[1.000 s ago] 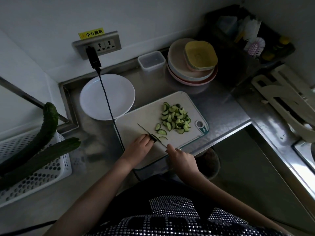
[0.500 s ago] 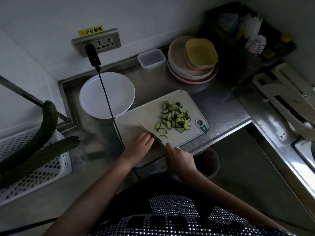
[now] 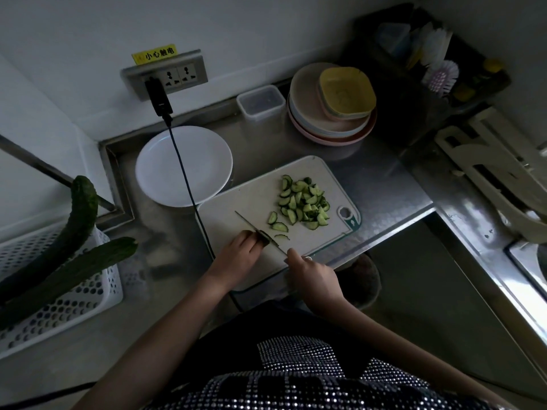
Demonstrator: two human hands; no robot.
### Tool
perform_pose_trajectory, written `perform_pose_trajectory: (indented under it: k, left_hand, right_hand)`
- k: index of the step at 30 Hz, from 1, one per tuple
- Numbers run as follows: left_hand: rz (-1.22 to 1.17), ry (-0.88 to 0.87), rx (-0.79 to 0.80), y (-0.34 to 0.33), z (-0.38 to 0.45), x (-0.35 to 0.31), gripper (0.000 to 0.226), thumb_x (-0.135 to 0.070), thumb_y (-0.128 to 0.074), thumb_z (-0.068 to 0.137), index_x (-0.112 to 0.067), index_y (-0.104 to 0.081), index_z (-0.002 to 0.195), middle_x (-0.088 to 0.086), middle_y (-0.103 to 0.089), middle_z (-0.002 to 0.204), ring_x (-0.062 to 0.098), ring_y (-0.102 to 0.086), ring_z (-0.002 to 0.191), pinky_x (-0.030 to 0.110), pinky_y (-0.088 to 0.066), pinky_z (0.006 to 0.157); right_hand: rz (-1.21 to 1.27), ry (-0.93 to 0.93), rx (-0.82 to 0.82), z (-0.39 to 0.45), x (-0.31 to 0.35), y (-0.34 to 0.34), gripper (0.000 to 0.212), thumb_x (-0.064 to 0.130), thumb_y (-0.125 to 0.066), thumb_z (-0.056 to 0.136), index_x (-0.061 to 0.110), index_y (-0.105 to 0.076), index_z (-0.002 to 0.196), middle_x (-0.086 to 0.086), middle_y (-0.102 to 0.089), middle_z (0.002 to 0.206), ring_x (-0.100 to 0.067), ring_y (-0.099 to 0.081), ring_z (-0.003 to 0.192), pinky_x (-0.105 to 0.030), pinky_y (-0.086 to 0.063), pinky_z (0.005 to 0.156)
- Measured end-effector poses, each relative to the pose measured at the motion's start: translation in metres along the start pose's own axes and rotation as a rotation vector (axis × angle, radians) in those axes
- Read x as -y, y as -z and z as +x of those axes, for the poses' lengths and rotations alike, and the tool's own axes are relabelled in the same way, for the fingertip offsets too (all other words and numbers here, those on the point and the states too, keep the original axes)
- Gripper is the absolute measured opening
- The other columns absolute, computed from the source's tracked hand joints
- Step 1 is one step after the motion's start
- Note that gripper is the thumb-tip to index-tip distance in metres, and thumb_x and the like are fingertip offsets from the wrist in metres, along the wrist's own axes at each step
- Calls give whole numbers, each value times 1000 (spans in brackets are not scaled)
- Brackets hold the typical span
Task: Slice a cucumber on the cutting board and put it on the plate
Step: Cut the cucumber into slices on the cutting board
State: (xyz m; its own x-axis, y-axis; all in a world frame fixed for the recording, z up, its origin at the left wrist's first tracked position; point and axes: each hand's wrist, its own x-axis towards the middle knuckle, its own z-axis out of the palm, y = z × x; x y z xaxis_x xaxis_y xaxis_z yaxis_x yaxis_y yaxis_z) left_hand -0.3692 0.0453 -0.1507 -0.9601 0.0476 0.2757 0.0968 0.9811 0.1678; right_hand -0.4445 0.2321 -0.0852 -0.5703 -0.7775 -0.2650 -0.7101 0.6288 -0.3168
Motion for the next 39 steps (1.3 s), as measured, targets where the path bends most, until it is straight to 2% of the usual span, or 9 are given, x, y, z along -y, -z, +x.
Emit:
perform_pose_trajectory:
  k: [4,10,16,21,24,27,32,36,39]
  left_hand:
    - [2,-13,-11,3,0,-1,27,-9,-45,80,-6,-45,107,14,-62,94,28,-47,93,36,-55,74]
    - [16,-17,-28,0,-2,0,27,-10,-46,79,-6,-45,106,14,-63,93,28,-47,93,35,-55,74]
    - [11,-36,-52,1,1,0,30,-10,-42,76,-3,-44,105,11,-41,106,27,-44,97,33,-54,68]
    - [9,-36,-66,1,1,0,30,-10,-42,77,-4,-44,106,13,-50,104,27,-45,96,33,-55,67]
    - [30,-31,-51,0,0,0,32,-9,-46,79,-5,-47,111,14,-61,94,27,-47,92,35,-55,70]
    - [26,-24,-32,-1,-1,1,35,-8,-47,80,-6,-47,115,14,-62,96,28,-48,91,36,-55,69]
    - [26,-11,-37,5,0,-1,26,-10,-45,80,-7,-47,106,13,-63,92,26,-47,92,34,-55,67]
    - [82,-20,-69,7,2,-3,22,-10,-45,77,-7,-56,96,10,-63,85,24,-48,88,31,-47,71]
    - [71,-24,-73,8,2,-3,22,-10,-45,77,-8,-49,98,11,-62,84,25,-48,88,33,-50,72]
  right_hand:
    - [-31,-25,32,1,0,-1,19,30,-34,103,17,-38,115,-7,-64,103,-32,-64,88,-33,-35,56]
    - [-81,-42,55,2,0,-6,17,21,-40,100,20,-34,116,-6,-62,101,-32,-65,85,-34,-36,54]
    - [-101,-68,98,7,1,-7,27,9,-40,94,16,-35,120,-9,-63,104,-33,-65,90,-36,-40,59]
    - [-35,-71,69,6,-2,-6,18,13,-41,95,19,-34,110,-7,-64,98,-32,-65,84,-38,-46,60]
    - [21,-36,8,1,-1,-2,11,27,-39,100,19,-35,106,-7,-64,96,-32,-64,80,-34,-39,56]
    - [-2,2,12,0,2,-1,15,32,-34,102,18,-35,108,-8,-63,98,-33,-64,80,-34,-36,55]
    - [-11,-22,34,2,1,-4,17,30,-35,102,16,-37,111,-9,-65,101,-33,-64,86,-33,-35,57]
    - [-21,-22,35,2,0,-6,16,30,-36,102,18,-36,112,-7,-64,102,-32,-65,88,-33,-35,56]
    - [-36,-26,43,3,-1,-7,15,29,-37,101,19,-35,112,-7,-64,101,-32,-65,86,-34,-38,56]
